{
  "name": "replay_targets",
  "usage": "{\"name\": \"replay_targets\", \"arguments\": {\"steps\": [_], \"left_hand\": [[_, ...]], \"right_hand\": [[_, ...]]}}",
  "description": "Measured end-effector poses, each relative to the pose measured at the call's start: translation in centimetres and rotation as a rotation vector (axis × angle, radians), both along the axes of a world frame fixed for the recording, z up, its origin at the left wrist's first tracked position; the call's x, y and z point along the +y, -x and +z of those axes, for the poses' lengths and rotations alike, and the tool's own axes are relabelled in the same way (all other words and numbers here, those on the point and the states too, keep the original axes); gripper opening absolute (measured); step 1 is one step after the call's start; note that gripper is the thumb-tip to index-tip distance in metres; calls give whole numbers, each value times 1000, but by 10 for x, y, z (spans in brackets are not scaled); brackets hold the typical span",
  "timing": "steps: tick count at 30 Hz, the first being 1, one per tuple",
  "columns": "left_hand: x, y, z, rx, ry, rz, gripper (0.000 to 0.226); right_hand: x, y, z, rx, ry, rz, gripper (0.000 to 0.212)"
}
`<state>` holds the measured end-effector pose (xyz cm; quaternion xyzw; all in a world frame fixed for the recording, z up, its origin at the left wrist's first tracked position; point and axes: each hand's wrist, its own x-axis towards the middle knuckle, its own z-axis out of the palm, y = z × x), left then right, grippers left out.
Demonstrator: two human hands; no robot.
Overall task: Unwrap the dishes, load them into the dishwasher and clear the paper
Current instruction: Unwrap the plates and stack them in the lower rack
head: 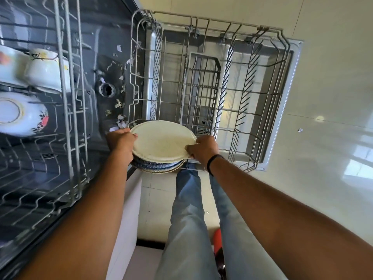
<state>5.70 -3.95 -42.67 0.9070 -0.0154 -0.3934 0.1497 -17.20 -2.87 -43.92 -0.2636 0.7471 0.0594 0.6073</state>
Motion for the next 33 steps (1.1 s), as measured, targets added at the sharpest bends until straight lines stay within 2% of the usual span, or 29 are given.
{"name": "replay_targets", "arguments": {"steps": [5, 8, 12, 23, 33], "left_hand": [[0, -1, -10, -78, -74, -126, 42], [-4, 1, -11, -109, -111, -218, 42], [-7, -3, -17, -97, -125, -295, 47], [-1, 0, -31, -117, -159, -352, 41], [-4, 4, -33, -106, -184, -347, 55]], "right_hand": [[-6, -8, -19, -31, -40, -21, 20], [-10, -11, -30, -33, -86, 6, 33], [-17, -10, -39, -28, -120, 101, 27], [-13, -23, -65, 35, -113, 93, 37], [-17, -32, -72, 9, -99, 91, 37]]}}
